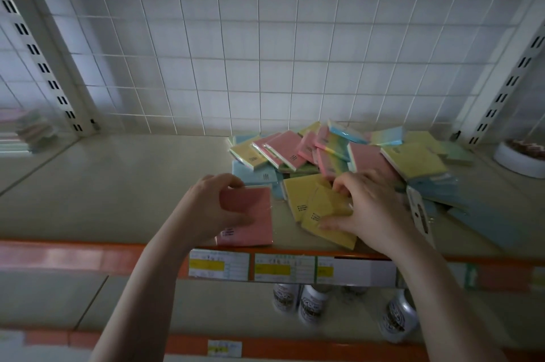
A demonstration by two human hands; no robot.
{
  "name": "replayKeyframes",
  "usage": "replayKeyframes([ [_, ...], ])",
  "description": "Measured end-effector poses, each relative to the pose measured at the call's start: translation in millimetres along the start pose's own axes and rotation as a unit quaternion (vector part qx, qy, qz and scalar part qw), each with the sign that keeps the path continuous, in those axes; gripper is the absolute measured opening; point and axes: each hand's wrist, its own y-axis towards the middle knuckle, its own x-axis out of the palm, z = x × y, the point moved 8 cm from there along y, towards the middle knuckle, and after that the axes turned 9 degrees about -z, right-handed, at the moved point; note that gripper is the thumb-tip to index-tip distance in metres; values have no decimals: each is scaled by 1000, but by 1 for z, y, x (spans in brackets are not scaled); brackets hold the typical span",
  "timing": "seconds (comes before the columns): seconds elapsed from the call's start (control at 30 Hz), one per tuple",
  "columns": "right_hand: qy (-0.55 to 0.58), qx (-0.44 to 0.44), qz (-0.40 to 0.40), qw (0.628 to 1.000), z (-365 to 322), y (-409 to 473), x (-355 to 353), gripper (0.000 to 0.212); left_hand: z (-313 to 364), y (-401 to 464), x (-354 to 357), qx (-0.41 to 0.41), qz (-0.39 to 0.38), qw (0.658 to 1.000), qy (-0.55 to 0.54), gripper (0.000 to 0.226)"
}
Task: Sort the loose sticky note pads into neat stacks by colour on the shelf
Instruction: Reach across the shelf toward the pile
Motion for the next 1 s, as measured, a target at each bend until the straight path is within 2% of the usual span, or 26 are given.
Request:
replayKeyframes([
  [0.1,3,6,-55,998,-1,7,3,82,-4,-5,-2,6,13,999,-44,47],
  [0.17,-47,21,-85,995,0,10,6,88,-7,-7,-4,9,24,998,-59,46],
  [0.23,-71,26,-90,993,0,10,7,89,-11,-9,-8,11,34,997,-66,45],
  [0.37,-24,14,-95,995,0,7,9,90,-21,-11,-11,-3,40,996,-74,50],
  [0.53,-11,-36,-69,997,-11,6,2,87,-25,-16,-12,-14,56,993,-98,48],
  [0.63,27,-88,-24,995,-23,9,-9,72,-28,-17,-12,-26,67,989,-128,47],
  [0.73,112,-108,-4,988,-26,14,-11,58,-30,-19,-11,-32,78,982,-169,43],
  [0.87,175,-115,-15,978,-17,11,-2,60,-40,-27,-16,-48,126,961,-241,31],
  [1.0,196,-132,-3,972,-10,0,-5,74,-46,-33,-17,-48,146,929,-337,16],
])
